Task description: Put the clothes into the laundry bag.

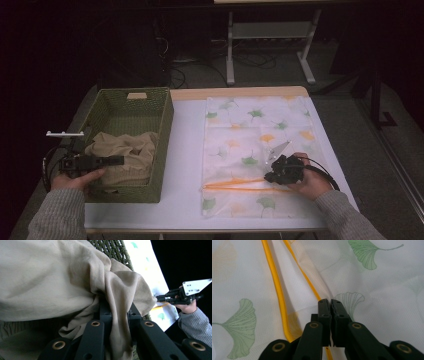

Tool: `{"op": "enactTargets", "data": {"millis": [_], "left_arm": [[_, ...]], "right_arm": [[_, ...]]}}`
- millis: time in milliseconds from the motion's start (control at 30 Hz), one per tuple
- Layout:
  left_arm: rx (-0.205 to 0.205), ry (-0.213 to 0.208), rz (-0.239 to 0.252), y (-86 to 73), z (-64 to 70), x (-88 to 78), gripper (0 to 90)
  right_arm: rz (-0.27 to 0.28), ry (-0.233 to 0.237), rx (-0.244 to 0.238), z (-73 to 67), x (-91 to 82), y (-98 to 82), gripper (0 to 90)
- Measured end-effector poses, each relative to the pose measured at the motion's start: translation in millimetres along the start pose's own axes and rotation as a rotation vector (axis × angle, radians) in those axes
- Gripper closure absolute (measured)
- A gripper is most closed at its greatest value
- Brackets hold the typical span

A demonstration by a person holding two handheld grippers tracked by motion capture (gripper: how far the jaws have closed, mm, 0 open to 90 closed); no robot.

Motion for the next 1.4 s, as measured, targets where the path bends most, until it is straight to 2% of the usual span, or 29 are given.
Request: {"op": "enactTargets", "data": {"millis": [100, 367, 500, 867, 967, 1167, 1400], "left_arm": [[-0.003, -0.009, 0.009, -0.5, 0.3, -0.5, 80.2], [-0.015, -0.010, 0.012, -0.4, 0.2, -2.4, 80.3], [-0.016, -0.018, 0.014, 0.6, 2.5, -4.4, 80.5], [-0.006, -0.061, 0.067, 10.1, 17.3, -20.9, 81.2], [-0.018, -0.101, 0.113, 15.0, 22.7, -27.8, 81.4], [0.008, -0.100, 0.121, 19.9, 33.9, -37.9, 81.5], [0.009, -0.100, 0.130, 19.8, 35.3, -36.7, 81.5]], "right_arm": [[-0.009, 0.010, 0.012, 1.3, -1.5, 1.6, 87.5], [0.062, 0.064, 0.077, 5.1, -21.2, 6.9, 87.6], [0.076, 0.060, 0.071, 6.6, -32.5, 13.8, 87.6], [0.102, 0.093, 0.099, 13.3, -36.3, 21.5, 87.7], [0.110, 0.098, 0.098, 16.1, -41.0, 26.1, 87.7], [0.131, 0.107, 0.114, 25.3, -46.3, 34.3, 87.7], [0.129, 0.109, 0.107, 32.3, -47.3, 42.5, 87.7]]}}
Point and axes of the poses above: each handheld gripper's, and its own axes: x roughly forward along the jaws, y roughly out of its top, z roughly to its right, the point moved 9 cm from there along x, roughly forward along the jaws, and after that the axes turned 2 degrees about -y, right-handed, at the moved point
